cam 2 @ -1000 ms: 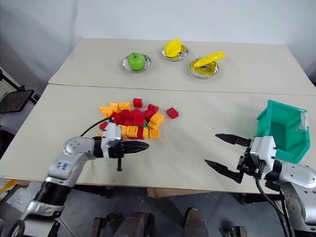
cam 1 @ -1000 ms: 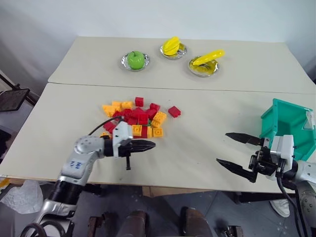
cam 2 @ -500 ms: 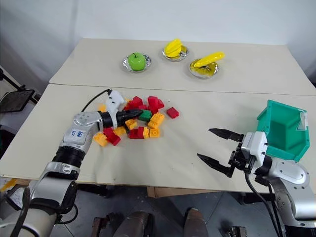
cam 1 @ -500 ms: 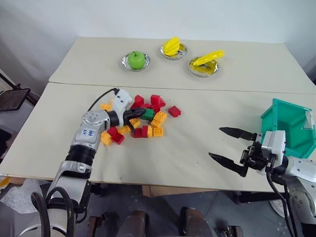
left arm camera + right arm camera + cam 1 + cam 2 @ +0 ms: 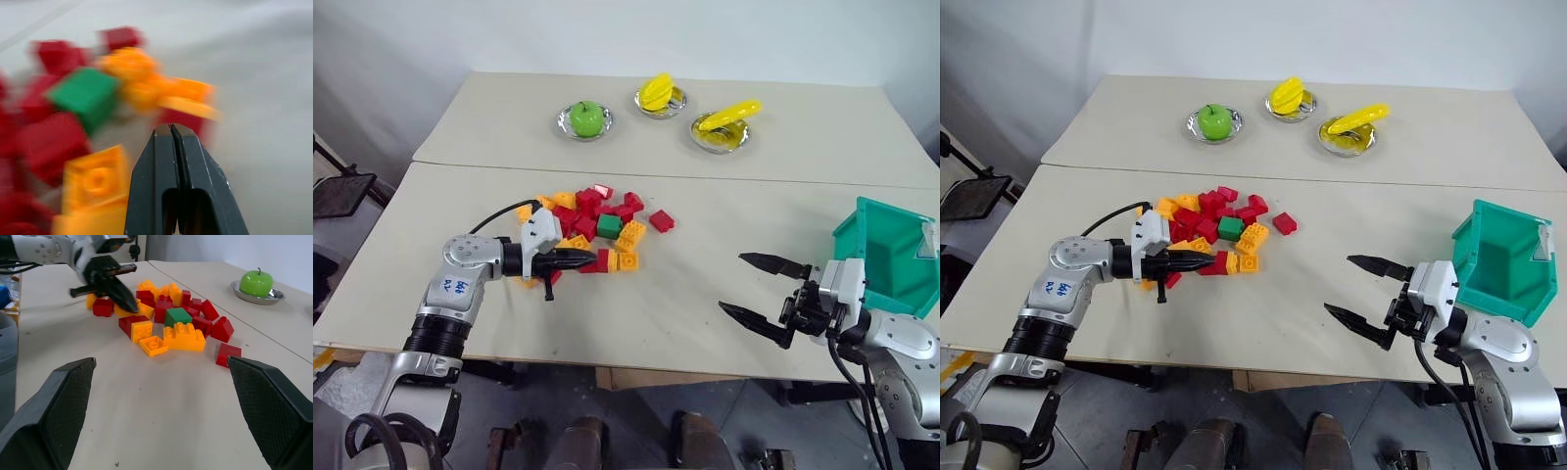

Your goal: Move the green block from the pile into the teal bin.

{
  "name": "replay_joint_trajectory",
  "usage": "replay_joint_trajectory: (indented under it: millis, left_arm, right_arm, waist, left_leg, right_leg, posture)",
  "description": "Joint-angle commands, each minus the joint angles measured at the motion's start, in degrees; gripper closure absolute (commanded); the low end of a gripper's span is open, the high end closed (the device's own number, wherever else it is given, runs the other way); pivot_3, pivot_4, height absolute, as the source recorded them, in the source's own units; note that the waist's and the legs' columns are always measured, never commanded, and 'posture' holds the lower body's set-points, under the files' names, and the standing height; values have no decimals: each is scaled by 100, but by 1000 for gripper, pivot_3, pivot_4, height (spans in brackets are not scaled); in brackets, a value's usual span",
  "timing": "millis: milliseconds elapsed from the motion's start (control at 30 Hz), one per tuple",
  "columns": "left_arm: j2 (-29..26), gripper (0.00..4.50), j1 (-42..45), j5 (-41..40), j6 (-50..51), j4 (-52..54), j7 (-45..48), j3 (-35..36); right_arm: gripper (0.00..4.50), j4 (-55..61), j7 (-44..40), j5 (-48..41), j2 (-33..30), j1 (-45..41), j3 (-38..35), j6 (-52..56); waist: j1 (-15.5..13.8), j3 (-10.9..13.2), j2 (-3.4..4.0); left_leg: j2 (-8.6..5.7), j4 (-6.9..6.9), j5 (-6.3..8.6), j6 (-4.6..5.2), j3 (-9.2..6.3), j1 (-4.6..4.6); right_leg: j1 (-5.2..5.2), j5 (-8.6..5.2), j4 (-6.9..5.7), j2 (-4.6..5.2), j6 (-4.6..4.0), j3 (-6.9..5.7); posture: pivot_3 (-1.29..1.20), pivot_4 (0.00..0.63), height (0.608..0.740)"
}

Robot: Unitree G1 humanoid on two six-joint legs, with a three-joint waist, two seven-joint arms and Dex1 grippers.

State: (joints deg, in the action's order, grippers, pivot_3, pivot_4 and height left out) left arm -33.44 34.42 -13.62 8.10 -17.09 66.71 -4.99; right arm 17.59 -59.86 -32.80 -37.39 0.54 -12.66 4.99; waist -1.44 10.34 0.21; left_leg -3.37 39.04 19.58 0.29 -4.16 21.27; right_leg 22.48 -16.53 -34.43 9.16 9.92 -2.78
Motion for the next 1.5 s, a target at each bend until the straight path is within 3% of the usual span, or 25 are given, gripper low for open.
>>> replay_joint_trajectory:
  millis: [33, 167, 300, 400, 567, 700, 800, 967, 1100, 1200, 1300, 1500]
  left_arm:
    - [-86, 4459, -192, -278, 86, 529, 24, 241]
    - [-15, 4459, -577, -998, 374, 955, -454, 1163]
    - [-379, 4459, -1427, -1280, 613, 1475, -651, 1879]
    - [-563, 3711, -2418, -1380, 462, 1666, -1097, 2967]
    - [-563, 2172, -3343, -1448, 310, 1854, -1521, 3843]
    - [-541, 934, -3734, -1511, 317, 2033, -1525, 3970]
    - [-619, 25, -3535, -1471, 442, 2303, -1490, 3524]
    - [-739, 25, -2262, -905, 381, 2128, -1274, 2124]
    - [-594, 25, -866, -372, 133, 1247, -1030, 1110]
    - [-369, 520, 365, 343, -366, -85, -935, 389]
    - [-186, 1344, 1282, 896, -1082, -1260, -800, -97]
    - [201, 1344, 2384, 1423, -1708, -2922, -456, -598]
  right_arm:
    - [0, 46, -8, -63, 62, -38, -17, -88]
    - [0, 11, -31, -96, 94, -122, 54, -71]
    - [0, -81, -131, -92, 98, -257, 115, -74]
    - [0, -263, -237, -77, 93, -472, 182, -75]
    - [0, -484, -371, -54, 114, -688, 283, -98]
    - [0, -634, -472, -21, 131, -836, 358, -125]
    - [0, -723, -526, -2, 139, -930, 384, -136]
    - [0, -746, -535, 18, 151, -951, 411, -149]
    - [0, -692, -470, 21, 153, -901, 395, -144]
    - [0, -581, -396, 20, 149, -784, 344, -151]
    - [0, -475, -289, 30, 164, -699, 320, -146]
    - [0, -198, -25, 20, 175, -391, 179, -153]
  waist:
    - [5, 0, 0]
    - [29, 0, 0]
    - [120, 0, 0]
    - [216, 0, 1]
    - [122, 2, -2]
    - [5, 1, -2]
    - [-17, 1, -3]
    - [-2, 1, -3]
    - [27, 0, -2]
    - [62, 1, -3]
    - [62, 1, -4]
    - [75, 5, -10]
  left_leg:
    - [0, 0, 0, 0, 0, 0]
    - [2, -2, 1, 1, -1, 0]
    - [6, -6, 2, -2, 1, -6]
    - [10, -12, 4, -5, 3, -12]
    - [24, -6, 5, -7, -2, -9]
    - [15, -5, 9, 3, -3, -10]
    - [14, -5, 10, 4, -6, -7]
    - [-1, -2, 10, 4, -4, -8]
    - [-7, -5, 11, 3, 4, -8]
    - [-1, -5, 12, 1, 15, -9]
    - [-1, 2, 11, 1, 24, -6]
    - [-1, 0, 11, 2, 61, -1]
  right_leg:
    - [0, 0, 0, 0, 0, 1]
    - [2, 0, -2, -1, 0, 2]
    - [5, -1, -4, -1, -1, 5]
    - [6, -2, -5, -1, -3, 10]
    - [4, -4, -6, 3, -7, 9]
    - [2, -4, 0, 19, -7, 10]
    - [2, -4, 0, 20, -7, 8]
    - [0, -3, -9, 19, -7, 4]
    - [10, -3, -13, 11, -6, 5]
    - [12, -3, -18, 2, -6, 3]
    - [10, -3, -17, -3, -6, -2]
    - [11, -3, -15, -4, -4, -8]
  posture:
    - [0, 150, 740]
    - [0, 150, 740]
    - [0, 150, 740]
    - [0, 150, 740]
    - [0, 150, 740]
    - [0, 150, 740]
    - [0, 150, 740]
    - [0, 150, 740]
    - [0, 150, 740]
    - [0, 150, 740]
    - [0, 150, 740]
    - [0, 150, 740]
